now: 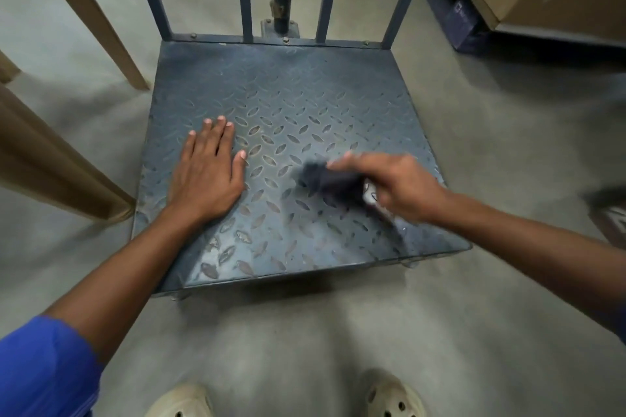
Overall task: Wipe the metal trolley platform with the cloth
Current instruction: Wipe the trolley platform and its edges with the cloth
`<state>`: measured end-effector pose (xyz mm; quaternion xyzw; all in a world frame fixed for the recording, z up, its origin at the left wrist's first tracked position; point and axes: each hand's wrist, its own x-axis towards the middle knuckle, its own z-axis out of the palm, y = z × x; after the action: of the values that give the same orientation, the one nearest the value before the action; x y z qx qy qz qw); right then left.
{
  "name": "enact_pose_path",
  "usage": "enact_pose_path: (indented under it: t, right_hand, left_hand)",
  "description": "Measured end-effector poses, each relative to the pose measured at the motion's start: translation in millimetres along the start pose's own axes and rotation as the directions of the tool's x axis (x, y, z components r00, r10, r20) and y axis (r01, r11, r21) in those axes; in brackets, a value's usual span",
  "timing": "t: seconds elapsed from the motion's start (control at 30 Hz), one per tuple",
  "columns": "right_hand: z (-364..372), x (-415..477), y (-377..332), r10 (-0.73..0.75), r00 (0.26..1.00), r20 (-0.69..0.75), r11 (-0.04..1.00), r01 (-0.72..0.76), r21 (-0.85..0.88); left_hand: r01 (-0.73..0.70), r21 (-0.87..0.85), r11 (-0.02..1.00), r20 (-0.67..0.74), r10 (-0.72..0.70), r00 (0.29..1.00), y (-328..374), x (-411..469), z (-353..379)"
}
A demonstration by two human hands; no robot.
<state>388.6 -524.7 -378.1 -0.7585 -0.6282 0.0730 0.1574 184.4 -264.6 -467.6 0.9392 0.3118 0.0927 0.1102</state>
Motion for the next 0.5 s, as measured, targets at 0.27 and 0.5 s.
enact_pose_path:
  t: [0.27,0.5]
  right_hand:
    - [36,-38,-71,-0.026,0.974,0.225,1.0,0.027,-0.004]
    - [5,19,-19,0.306,0.949,-0.08,0.925,-0.317,-0.209]
  left_hand:
    - [-0.016,0.011,1.0,-0.004,0.016,1.0,15,-42,-1]
    - [-0.029,0.024,0.999,-0.003,0.029,1.0,12,-51,3]
